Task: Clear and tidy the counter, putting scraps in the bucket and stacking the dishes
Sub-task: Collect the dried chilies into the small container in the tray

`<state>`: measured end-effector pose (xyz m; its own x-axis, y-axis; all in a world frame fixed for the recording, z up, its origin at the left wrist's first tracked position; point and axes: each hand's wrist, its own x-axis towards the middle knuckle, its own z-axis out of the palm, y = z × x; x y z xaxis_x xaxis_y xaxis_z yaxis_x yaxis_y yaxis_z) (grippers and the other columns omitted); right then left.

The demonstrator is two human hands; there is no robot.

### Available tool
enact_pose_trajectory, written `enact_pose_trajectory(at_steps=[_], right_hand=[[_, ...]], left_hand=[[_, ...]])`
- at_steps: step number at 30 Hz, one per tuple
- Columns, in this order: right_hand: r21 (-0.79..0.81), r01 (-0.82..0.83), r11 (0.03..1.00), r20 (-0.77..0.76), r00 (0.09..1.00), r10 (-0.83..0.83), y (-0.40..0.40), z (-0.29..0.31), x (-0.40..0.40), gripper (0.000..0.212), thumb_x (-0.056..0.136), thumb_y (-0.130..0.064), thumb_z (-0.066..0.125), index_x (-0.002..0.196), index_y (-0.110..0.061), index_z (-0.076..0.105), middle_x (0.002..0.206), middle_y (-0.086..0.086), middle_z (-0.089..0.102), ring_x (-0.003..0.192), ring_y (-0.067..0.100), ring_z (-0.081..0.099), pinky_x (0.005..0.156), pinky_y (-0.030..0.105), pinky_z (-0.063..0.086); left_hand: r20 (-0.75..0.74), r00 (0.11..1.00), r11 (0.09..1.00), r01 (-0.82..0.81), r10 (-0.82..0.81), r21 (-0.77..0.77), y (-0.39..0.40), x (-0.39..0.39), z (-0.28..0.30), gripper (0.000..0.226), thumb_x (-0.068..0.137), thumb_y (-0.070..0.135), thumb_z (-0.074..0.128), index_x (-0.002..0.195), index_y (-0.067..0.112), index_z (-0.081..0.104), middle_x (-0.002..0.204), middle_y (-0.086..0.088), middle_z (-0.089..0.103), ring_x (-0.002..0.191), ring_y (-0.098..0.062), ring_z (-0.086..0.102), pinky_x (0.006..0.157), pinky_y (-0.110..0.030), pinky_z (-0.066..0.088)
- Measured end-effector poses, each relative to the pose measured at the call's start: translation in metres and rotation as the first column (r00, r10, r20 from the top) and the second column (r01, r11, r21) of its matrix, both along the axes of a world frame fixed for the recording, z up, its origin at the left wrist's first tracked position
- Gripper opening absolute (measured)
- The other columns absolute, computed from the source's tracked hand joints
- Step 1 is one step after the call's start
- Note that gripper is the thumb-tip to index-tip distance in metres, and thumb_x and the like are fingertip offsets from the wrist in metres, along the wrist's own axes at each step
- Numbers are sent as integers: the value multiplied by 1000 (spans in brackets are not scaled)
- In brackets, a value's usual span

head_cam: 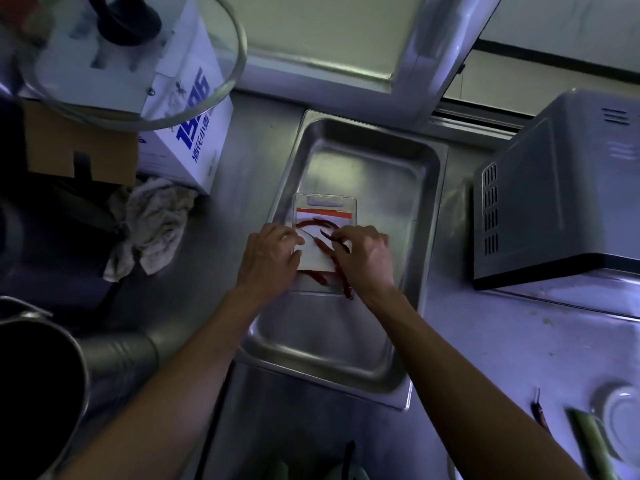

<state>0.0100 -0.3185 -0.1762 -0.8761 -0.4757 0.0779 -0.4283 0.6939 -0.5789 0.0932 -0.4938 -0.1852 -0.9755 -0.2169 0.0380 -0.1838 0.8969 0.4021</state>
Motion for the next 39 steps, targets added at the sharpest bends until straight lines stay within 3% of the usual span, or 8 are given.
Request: enact_pose_trajectory(at_steps=[8,12,17,21,28,39], right_hand=[[200,-2,980,-75,997,17,-22,-14,-4,10,92,-24,70,99,-22,76,97,3,73,102,23,60,98,43,35],[228,9,974,-64,998,6,-23,-15,-2,11,91,-22,71,101,-20,76,101,4,73,107,24,59,100,44,32],[193,8,981,-19,1000,-5,-16,-8,2,15,91,-19,69,105,-16,75,112,4,73,116,25,56,101,42,34],[151,23,988,-30,999,-19,-5,2,11,11,89,-14,69,99,-15,75,108,3,73,110,26,58,94,41,39],[127,40,991,-16,999,-38,28,18,40,18,91,-16,69,107,-13,74,109,6,74,107,27,63,95,46,48],[148,131,980,107,983,-148,140,45,86,28,92,-19,65,120,-15,69,122,6,69,111,26,62,96,38,50]], left_hand=[[31,999,998,14,-16,62,-5,2,-7,21,88,13,66,109,12,70,121,-3,61,112,-25,53,89,-43,46],[29,999,997,18,-20,80,-5,0,-10,22,88,14,66,110,13,70,124,-2,60,112,-25,53,89,-44,48],[28,999,997,24,-26,72,-3,2,-7,23,88,14,66,110,13,70,126,-3,60,115,-24,52,91,-43,47],[36,999,997,35,-37,62,4,11,-2,24,88,15,66,111,14,70,128,-3,60,115,-24,52,91,-43,48],[28,997,994,76,-78,77,23,32,14,25,89,20,64,114,14,68,120,-1,63,112,-24,56,92,-40,46],[2,969,968,248,-248,38,119,39,48,30,95,27,57,122,16,63,119,-5,66,110,-27,58,89,-42,47]])
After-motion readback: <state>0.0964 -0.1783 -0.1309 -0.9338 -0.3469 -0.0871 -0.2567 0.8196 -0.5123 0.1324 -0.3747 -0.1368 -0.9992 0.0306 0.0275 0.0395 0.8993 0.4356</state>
